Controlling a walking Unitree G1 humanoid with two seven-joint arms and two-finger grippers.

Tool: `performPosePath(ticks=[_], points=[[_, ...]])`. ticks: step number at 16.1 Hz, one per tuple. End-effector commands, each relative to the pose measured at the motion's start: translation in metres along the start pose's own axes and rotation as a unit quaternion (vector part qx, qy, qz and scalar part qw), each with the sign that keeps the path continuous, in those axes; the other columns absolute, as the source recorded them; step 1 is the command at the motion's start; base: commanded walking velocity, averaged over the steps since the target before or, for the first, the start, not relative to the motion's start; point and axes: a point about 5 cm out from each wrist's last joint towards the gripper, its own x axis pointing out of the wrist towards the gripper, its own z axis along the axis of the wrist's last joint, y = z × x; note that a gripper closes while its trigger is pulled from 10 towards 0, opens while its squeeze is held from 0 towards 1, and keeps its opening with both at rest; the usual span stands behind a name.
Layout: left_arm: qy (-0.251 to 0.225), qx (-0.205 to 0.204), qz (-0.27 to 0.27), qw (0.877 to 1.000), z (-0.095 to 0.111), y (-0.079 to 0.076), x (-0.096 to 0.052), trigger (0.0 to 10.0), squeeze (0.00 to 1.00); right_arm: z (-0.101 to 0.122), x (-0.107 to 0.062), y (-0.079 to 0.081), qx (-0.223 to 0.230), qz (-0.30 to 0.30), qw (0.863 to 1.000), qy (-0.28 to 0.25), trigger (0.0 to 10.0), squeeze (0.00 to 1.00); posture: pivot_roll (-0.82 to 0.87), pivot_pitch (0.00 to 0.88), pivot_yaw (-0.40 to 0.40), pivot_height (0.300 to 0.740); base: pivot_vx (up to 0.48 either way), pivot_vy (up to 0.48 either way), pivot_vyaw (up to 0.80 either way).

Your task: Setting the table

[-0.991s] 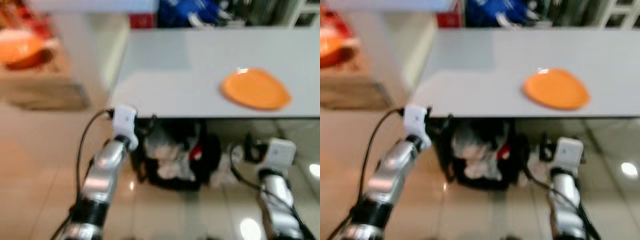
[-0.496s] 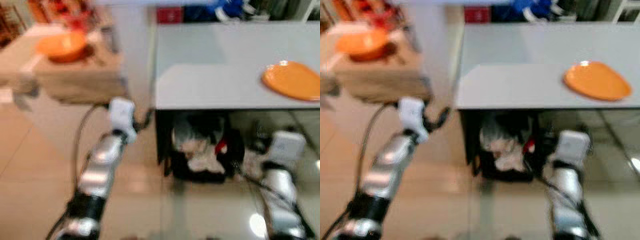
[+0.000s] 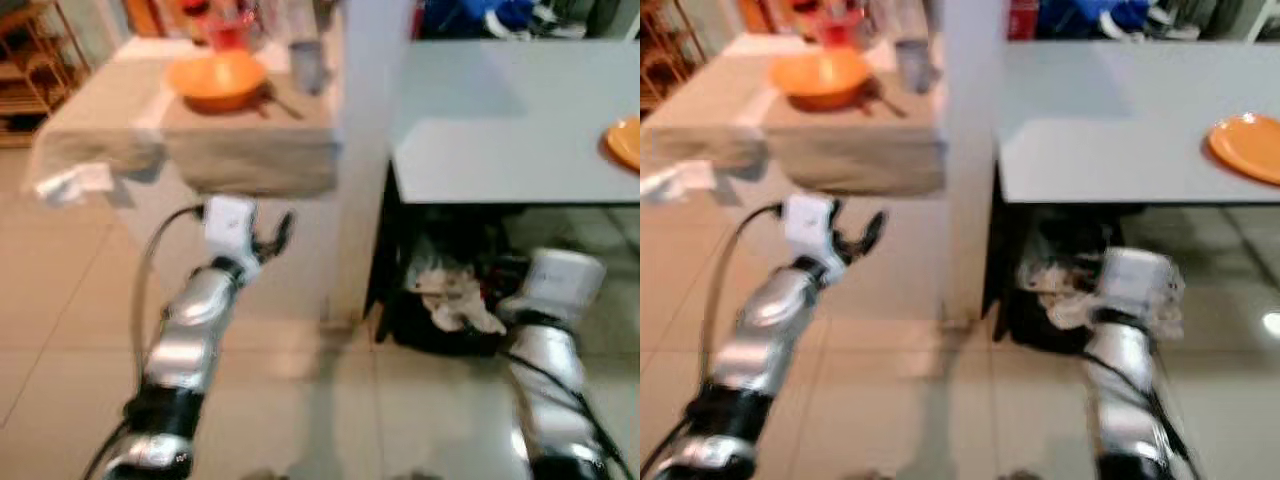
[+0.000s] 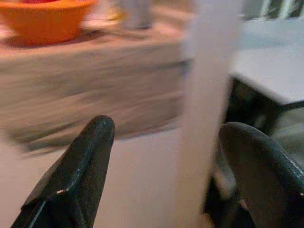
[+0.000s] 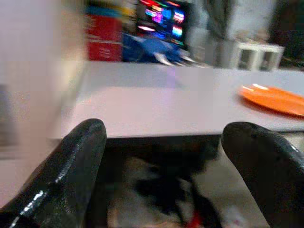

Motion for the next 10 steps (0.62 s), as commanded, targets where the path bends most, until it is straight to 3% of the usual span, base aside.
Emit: performPosePath(ticks=[1, 5, 10], points=[[-0.008, 0.004, -0.010, 1.000, 0.003, -0.008, 0.002, 10.0, 0.00, 0.002, 0.001, -0.006, -0.015, 0.000, 1.000, -0.004, 10.0, 0.00, -0.06, 0.032, 0.044, 0.740, 0.000, 0.000, 0.00], [0.000, -0.039, 0.019, 0.999, -0.003, -0.003, -0.002, 10.0, 0.00, -0.004, -0.005, 0.013, -0.005, 0.071, 0.997, 0.019, 10.0, 0.00, -0.06, 0.033, 0.041, 0.740, 0.000, 0.000, 0.00], [-0.011, -0.027, 0.023, 0.999, 0.003, 0.000, -0.001, 10.0, 0.00, -0.003, -0.007, 0.012, -0.009, 0.077, 0.997, 0.014, 10.0, 0.00, -0.06, 0.042, 0.042, 0.740, 0.000, 0.000, 0.00]])
